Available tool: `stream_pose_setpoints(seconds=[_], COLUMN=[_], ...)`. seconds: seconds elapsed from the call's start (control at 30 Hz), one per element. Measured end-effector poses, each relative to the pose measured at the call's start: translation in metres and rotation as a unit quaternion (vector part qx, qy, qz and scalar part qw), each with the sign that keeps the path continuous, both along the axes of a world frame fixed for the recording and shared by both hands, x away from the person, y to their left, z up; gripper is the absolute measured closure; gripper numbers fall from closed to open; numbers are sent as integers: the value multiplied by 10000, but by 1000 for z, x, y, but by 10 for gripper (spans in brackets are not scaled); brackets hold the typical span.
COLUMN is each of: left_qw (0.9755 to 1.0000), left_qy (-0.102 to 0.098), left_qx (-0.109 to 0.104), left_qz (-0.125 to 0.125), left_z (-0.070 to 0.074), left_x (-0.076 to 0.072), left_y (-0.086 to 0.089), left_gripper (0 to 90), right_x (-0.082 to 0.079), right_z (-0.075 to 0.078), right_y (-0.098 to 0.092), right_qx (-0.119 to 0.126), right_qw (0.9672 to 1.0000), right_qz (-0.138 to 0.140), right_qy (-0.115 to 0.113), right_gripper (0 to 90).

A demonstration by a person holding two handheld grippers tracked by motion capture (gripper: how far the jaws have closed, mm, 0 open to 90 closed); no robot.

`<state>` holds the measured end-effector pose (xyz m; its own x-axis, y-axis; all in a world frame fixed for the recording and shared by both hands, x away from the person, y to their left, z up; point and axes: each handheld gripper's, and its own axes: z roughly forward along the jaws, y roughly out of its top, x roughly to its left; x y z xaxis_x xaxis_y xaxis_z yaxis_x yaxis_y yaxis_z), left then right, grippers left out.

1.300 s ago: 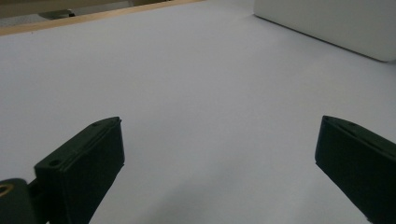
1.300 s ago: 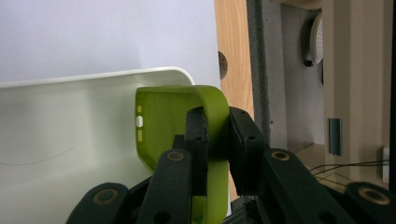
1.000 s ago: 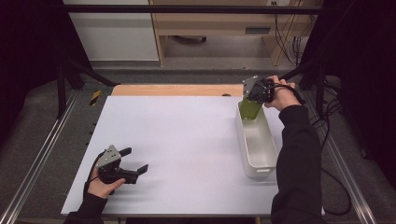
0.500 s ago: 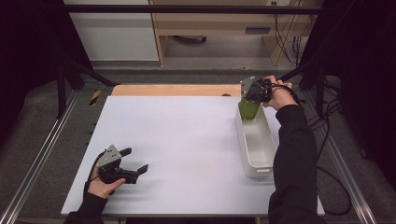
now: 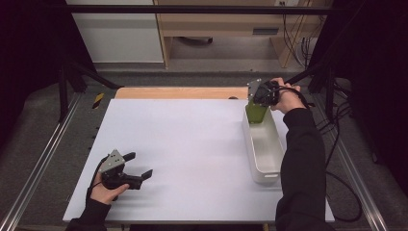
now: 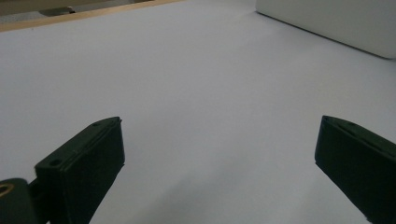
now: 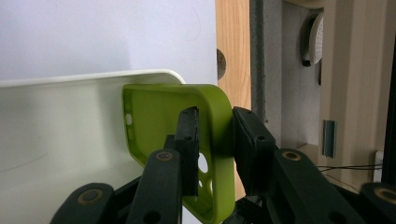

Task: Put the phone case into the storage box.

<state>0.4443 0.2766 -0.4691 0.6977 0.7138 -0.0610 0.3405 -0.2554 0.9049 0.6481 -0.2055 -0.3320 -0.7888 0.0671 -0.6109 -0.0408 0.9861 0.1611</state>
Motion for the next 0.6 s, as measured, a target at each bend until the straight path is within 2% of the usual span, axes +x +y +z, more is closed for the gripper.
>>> stream_pose_setpoints(seconds=[0.2, 0.33, 0.47, 0.6], left_qw=[10000, 10000, 10000, 10000], left_qy=[4, -3, -8, -31], left_qx=[1, -8, -5, 8], left_qz=[4, 9, 9, 15], left_z=[0, 0, 0, 1], left_x=[0, 0, 0, -1], left_y=[0, 0, 1, 1], left_gripper=[12, 12, 12, 11], right_x=[-1, -2, -6, -12], right_z=[3, 6, 11, 17], right_y=[-1, -3, -3, -3], right_qx=[64, 215, 481, 869], right_qw=[9999, 9996, 9985, 9953], right_qz=[-49, -96, -178, -384], right_qy=[-90, -149, -186, -162], right_gripper=[618, 523, 445, 383])
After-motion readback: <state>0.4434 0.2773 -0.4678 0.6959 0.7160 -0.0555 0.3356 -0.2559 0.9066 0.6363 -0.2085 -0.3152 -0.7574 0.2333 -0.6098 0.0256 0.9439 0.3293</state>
